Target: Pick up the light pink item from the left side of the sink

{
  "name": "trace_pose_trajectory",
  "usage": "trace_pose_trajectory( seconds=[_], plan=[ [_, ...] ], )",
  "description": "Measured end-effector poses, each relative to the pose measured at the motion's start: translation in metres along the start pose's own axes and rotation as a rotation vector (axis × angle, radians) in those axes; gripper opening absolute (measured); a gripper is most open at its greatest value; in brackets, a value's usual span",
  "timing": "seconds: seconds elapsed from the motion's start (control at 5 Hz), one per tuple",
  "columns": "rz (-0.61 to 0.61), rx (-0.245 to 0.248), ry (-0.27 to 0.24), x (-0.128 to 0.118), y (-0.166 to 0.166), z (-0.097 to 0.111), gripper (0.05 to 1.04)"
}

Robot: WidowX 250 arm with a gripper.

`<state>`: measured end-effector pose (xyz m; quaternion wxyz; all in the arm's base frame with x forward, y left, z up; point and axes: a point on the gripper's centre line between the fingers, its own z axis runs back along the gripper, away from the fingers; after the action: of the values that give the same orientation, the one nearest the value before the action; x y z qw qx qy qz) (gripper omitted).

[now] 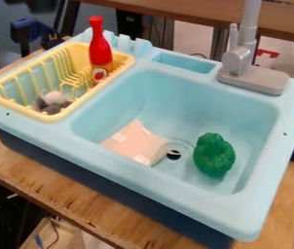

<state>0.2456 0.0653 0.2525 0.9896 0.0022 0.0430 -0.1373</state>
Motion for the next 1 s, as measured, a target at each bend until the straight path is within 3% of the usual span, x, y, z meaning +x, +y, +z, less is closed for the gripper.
trace_pose_trajectory(
  seconds=[0.2,0.4,0.6,1.0],
  plan=[
    [-0.117,0.007,-0.054,0.003,-0.036,-0.013,1.001],
    [-0.172,-0.018,-0.057,0.009,-0.062,-0.031,1.001],
    [-0.134,-0.032,-0.079,0.022,-0.076,-0.041,1.001],
    [-0.004,-0.037,-0.02,0.042,-0.078,-0.089,1.001]
  ],
)
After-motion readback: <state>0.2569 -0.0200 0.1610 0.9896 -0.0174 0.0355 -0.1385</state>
